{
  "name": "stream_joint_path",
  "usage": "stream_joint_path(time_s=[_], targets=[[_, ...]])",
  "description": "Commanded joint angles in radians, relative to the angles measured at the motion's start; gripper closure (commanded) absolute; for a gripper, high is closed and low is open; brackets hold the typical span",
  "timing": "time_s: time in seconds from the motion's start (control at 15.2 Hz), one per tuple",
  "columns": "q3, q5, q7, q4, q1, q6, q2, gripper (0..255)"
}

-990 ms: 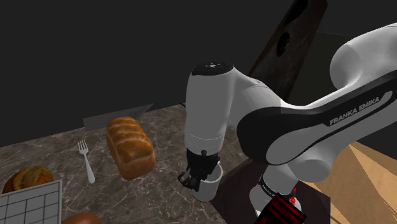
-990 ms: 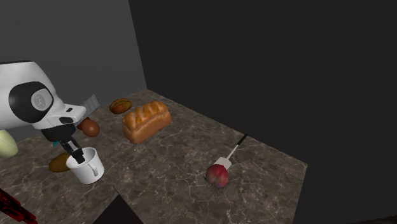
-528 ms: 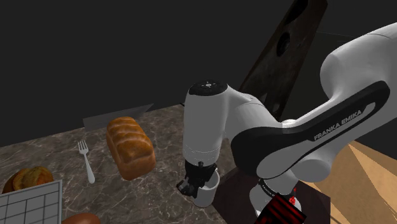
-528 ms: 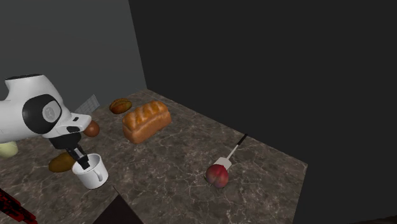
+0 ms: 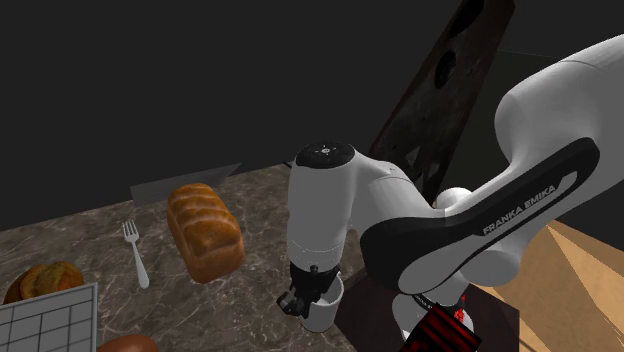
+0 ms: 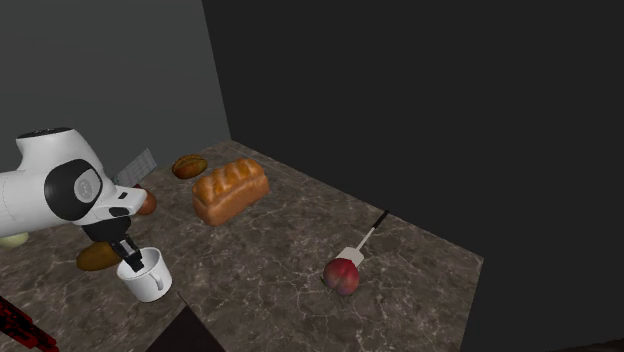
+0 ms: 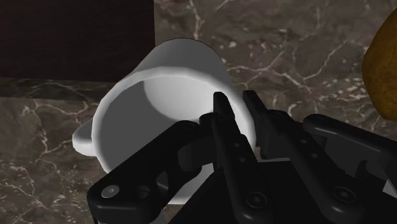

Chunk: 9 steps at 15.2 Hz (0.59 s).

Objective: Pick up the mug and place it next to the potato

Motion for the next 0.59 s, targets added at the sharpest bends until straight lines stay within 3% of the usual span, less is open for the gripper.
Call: stream_joint_path(time_s=[0.0,0.13,0.2,0.53], targets=[[0.000,0.000,0.000,0.000,0.000,0.000,0.000,255],[0.000,0.000,0.000,0.000,0.000,0.000,0.000,255],[0.000,0.000,0.000,0.000,0.000,0.000,0.000,0],[0.000,0.000,0.000,0.000,0.000,0.000,0.000,0]])
